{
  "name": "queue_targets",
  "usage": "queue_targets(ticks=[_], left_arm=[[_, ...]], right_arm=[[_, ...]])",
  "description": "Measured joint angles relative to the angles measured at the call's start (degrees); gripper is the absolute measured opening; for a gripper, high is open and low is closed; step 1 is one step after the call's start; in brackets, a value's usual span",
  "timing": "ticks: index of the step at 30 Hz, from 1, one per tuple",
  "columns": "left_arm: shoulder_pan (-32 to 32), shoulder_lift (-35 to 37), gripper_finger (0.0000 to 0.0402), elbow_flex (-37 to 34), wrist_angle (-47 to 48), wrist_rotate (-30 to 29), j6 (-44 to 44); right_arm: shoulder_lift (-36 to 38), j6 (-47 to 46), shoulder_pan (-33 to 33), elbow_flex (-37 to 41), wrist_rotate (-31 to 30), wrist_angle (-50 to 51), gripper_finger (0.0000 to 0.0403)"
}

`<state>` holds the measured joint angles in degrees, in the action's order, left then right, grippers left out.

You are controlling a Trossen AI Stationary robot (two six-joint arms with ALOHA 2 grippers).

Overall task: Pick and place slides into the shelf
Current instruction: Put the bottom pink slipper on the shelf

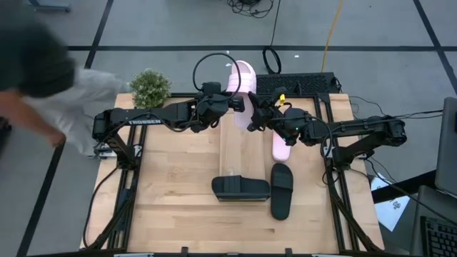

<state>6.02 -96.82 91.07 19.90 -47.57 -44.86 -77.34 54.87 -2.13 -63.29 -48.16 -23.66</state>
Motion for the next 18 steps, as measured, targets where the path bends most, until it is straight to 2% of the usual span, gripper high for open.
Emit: queue_targets(ticks=[11, 18], left_arm=[[0.0, 0.0, 0.0001, 0.0, 1.2, -0.4, -0.4], [0.0, 0.0, 0.0, 0.0, 1.4, -0.5, -0.2]], right_arm=[[0.1, 1.8, 0.0, -0.1, -0.1, -1.0, 0.0109], [0.1, 4.6, 0.0, -0.1, 0.1, -1.4, 0.0119]])
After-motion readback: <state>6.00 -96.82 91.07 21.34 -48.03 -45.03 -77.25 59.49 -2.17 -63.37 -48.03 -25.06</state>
